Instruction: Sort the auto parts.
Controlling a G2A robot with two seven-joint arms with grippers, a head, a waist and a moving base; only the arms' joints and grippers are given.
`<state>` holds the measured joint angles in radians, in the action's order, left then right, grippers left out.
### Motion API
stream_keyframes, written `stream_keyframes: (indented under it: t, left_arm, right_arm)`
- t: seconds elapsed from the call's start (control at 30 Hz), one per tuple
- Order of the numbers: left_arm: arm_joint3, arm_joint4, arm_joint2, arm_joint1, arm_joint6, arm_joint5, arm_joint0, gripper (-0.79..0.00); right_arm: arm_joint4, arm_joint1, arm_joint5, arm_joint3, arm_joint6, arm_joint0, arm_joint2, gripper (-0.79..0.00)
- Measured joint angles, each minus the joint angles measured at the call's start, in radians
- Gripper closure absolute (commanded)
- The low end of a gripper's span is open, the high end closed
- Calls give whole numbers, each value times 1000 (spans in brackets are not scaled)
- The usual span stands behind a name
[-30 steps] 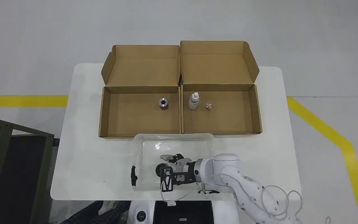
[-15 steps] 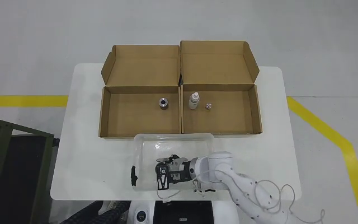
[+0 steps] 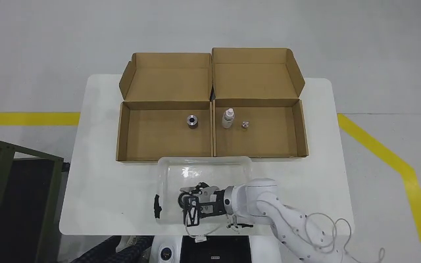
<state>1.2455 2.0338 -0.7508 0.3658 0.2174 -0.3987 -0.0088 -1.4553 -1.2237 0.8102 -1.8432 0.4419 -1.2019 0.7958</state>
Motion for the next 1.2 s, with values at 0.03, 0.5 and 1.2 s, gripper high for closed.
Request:
stream_keyframes:
  t: [0.03, 0.5, 1.2]
  left_arm:
    - [0, 0, 0, 0, 0, 0, 0, -785]
    - [0, 0, 0, 0, 0, 0, 0, -785]
    - [0, 0, 0, 0, 0, 0, 0, -785]
  right_arm:
    - [11, 2, 0, -5, -5, -1, 10, 0]
    - [209, 37, 33, -83, -30, -40, 185, 0]
    - [602, 76, 43, -60, 34, -49, 346, 0]
